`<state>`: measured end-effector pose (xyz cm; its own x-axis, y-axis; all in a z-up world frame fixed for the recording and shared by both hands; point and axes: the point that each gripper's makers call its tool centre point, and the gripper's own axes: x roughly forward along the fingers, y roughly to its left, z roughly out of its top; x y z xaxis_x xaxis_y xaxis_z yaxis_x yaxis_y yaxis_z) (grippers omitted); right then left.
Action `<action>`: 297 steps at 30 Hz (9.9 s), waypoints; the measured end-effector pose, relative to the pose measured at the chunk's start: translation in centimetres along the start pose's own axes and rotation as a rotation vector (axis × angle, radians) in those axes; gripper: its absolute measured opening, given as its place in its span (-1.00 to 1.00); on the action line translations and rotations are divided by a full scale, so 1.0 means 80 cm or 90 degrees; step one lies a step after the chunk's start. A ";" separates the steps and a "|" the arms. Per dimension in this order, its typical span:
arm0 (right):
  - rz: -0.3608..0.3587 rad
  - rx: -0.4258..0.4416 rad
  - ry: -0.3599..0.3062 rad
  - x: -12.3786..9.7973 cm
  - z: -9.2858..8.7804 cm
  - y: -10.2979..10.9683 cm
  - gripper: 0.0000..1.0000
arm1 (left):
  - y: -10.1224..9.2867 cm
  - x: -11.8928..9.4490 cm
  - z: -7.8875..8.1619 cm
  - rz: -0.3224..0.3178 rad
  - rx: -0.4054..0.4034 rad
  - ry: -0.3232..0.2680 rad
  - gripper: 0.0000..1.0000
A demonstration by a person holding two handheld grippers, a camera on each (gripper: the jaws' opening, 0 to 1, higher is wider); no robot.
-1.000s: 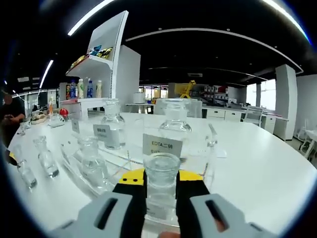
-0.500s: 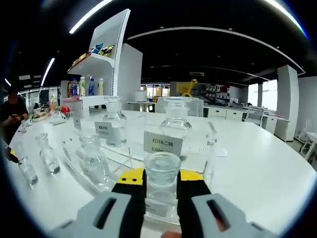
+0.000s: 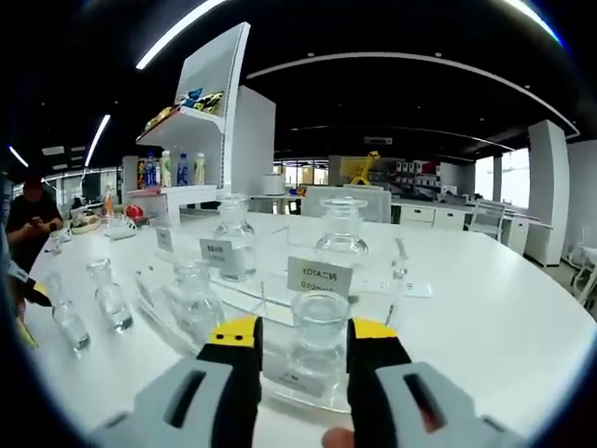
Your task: Identify the label on the chemical reagent bottle, grasp the chemical reagent bottle, and place it in the designated position on the reagent rack
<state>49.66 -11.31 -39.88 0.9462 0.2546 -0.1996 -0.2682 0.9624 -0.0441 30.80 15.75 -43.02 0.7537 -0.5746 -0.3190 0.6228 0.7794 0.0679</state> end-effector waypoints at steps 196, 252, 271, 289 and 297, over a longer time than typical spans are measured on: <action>0.172 0.019 -0.017 -0.263 -0.080 0.093 -0.39 | 0.160 0.225 0.282 0.007 0.049 -0.158 -0.56; 0.144 0.047 -0.035 -0.267 -0.083 0.085 -0.39 | 0.170 0.273 0.200 0.059 -0.024 -0.108 -0.51; 0.153 0.046 -0.026 -0.264 -0.092 0.093 -0.39 | 0.167 0.265 0.199 0.075 0.011 -0.122 -0.06; 0.155 0.046 -0.025 -0.263 -0.092 0.095 -0.39 | 0.148 0.230 0.232 0.041 0.016 -0.203 0.69; 0.151 0.045 -0.026 -0.262 -0.092 0.086 -0.39 | 0.147 0.195 0.249 0.036 0.006 -0.247 0.91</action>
<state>26.66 -10.71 -43.23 0.8655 0.4760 -0.1560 -0.4714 0.8793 0.0679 54.04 10.94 -28.33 0.8095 -0.5834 0.0661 0.5780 0.8116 0.0847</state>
